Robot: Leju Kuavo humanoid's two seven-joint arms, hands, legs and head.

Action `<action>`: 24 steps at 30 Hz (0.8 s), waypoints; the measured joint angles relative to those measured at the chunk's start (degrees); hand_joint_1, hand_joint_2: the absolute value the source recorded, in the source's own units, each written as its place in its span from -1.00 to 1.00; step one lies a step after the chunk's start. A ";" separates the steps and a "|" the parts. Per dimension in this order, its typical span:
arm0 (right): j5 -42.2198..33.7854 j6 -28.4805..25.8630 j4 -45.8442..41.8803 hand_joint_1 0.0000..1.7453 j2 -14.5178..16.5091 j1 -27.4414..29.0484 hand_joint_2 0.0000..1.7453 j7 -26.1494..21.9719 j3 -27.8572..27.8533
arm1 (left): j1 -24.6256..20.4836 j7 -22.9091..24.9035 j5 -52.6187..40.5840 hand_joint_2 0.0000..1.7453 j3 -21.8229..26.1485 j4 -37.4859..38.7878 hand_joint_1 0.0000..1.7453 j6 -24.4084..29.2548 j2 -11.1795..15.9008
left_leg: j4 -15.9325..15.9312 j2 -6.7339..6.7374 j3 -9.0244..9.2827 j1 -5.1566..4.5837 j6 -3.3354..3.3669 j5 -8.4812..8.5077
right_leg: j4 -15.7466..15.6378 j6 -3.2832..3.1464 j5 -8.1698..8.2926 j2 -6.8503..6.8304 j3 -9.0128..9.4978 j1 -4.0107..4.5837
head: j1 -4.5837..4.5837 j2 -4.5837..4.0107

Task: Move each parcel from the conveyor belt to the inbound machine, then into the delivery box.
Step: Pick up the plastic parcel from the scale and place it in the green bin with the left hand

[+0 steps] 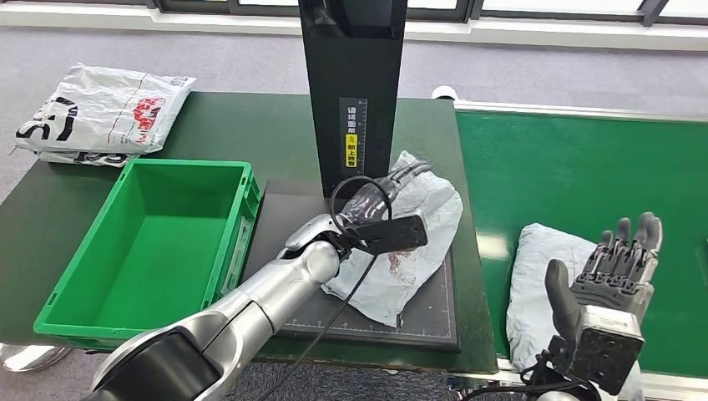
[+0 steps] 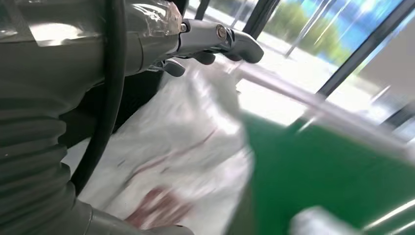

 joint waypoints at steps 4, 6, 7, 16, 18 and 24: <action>-0.35 0.80 0.12 -1.00 -0.33 -0.28 1.00 0.04 0.00 | 0.34 3.03 -6.43 1.00 -2.17 2.64 -1.00 -3.64 -0.08 | 0.00 0.00 -0.04 0.00 0.00 0.00 | 0.00 0.00 0.00 0.00 -0.04 0.00 | 0.00 0.00; -0.43 0.88 0.23 -1.00 -0.47 -0.31 1.00 0.04 0.00 | 0.35 3.20 -6.70 1.00 -2.78 3.36 -1.00 -3.78 -0.09 | 0.00 0.00 -0.05 0.00 0.00 0.00 | 0.00 0.00 0.00 0.00 -0.05 0.00 | 0.00 0.00; -0.46 0.90 0.29 -1.00 -0.50 -0.31 1.00 0.04 0.00 | 0.34 3.27 -6.76 1.00 -2.99 3.65 -1.00 -3.85 -0.09 | 0.00 0.00 -0.05 0.00 0.00 0.00 | 0.00 0.00 0.00 0.00 -0.05 0.00 | 0.00 0.00; 0.34 5.02 1.50 -1.00 -0.71 -1.67 1.00 0.30 0.00 | 1.02 2.87 -16.84 1.00 -10.98 7.34 -0.45 -18.59 0.37 | -0.01 0.00 -0.08 0.00 0.00 0.00 | 0.00 0.00 0.00 -0.01 -0.06 0.00 | -0.01 0.00; 0.61 5.72 1.82 -1.00 -0.72 -2.19 1.00 0.45 0.00 | 0.77 4.08 -18.63 1.00 -13.09 8.11 0.55 -19.87 0.59 | -0.01 -0.03 -0.05 0.00 0.00 0.00 | 0.00 0.00 0.00 -0.03 -0.02 0.01 | -0.01 0.00; 0.63 6.32 2.53 -1.00 -0.72 -3.55 1.00 0.82 0.00 | -0.37 2.53 -17.98 1.00 -15.58 9.03 1.00 -21.18 1.15 | -0.02 -0.02 0.11 0.00 0.00 0.00 | 0.00 0.00 0.00 -0.03 0.14 0.01 | -0.01 0.00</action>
